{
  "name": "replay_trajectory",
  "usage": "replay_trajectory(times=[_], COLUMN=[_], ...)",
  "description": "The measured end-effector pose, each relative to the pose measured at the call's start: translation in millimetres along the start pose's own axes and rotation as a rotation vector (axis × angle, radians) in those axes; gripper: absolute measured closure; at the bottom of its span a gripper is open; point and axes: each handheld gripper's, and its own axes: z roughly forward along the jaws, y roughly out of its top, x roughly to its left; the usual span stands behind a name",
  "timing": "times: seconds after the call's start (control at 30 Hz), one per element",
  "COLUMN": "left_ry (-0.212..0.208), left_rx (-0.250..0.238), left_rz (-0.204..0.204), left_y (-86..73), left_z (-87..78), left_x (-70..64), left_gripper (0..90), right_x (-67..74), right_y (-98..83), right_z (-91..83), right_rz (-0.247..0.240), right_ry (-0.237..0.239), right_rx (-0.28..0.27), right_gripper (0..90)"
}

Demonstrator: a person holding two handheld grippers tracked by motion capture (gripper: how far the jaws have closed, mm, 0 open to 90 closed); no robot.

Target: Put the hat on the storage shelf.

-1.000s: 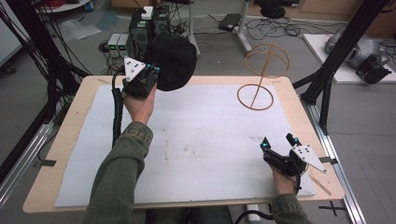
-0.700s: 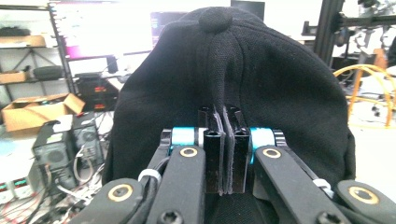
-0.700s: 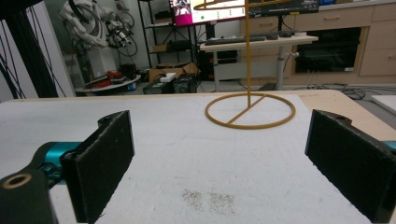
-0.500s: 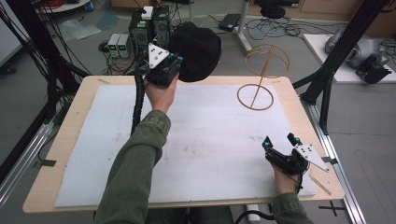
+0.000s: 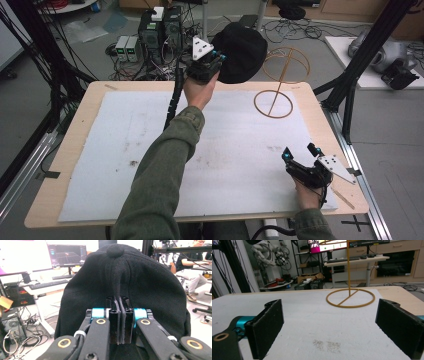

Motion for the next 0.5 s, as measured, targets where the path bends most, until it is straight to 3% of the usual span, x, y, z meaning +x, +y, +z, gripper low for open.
replay_trajectory(times=[0.5], left_ry=[-0.100], left_rx=[0.005], left_rz=[0.010], left_y=[10.1], left_z=[56.0], left_x=[-44.9], left_gripper=[87.9], right_x=[-2.4], right_y=[-1.0], right_z=[2.4], right_rz=[-0.030], right_ry=[0.006], right_rx=[0.004], right_gripper=[7.2])
